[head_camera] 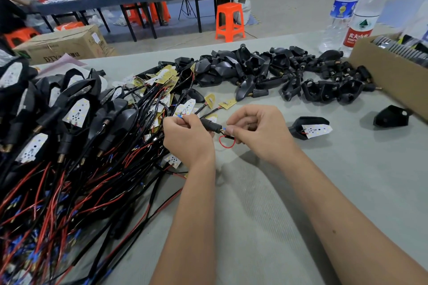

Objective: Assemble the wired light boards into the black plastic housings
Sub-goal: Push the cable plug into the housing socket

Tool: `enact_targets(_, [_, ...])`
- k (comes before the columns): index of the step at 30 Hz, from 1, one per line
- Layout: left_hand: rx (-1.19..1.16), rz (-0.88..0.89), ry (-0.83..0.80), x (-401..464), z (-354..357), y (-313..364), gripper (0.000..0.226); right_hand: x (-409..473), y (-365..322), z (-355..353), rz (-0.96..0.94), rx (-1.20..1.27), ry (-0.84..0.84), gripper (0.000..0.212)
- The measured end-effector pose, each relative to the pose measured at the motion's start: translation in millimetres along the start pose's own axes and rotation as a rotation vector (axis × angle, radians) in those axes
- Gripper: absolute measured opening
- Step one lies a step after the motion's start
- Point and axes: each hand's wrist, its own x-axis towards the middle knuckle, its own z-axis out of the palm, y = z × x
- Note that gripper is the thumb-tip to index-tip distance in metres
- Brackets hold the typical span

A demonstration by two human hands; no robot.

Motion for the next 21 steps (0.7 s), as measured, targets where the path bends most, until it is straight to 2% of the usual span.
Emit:
enact_targets(4, [-0.052,-0.020,0.009,-2,1,-1,0.014,-2,2,6,-0.235,-0.245,0.066,0.014])
enact_targets(8, [-0.048,-0.073,0.006,-2,1,-2,0.014,-2,3,7,-0.379,-0.432,0.033,0.015])
enact_targets(18, [0.065,-0.130,0.048,5,-2,-5,0.017,-2,-3,10,-0.497,-0.535,-0.073,0.012])
enact_targets(21, [0.021,-0.138,0.013,6,-2,-5,0.021,-3,0,12,-0.455,-0.507,-0.022,0.016])
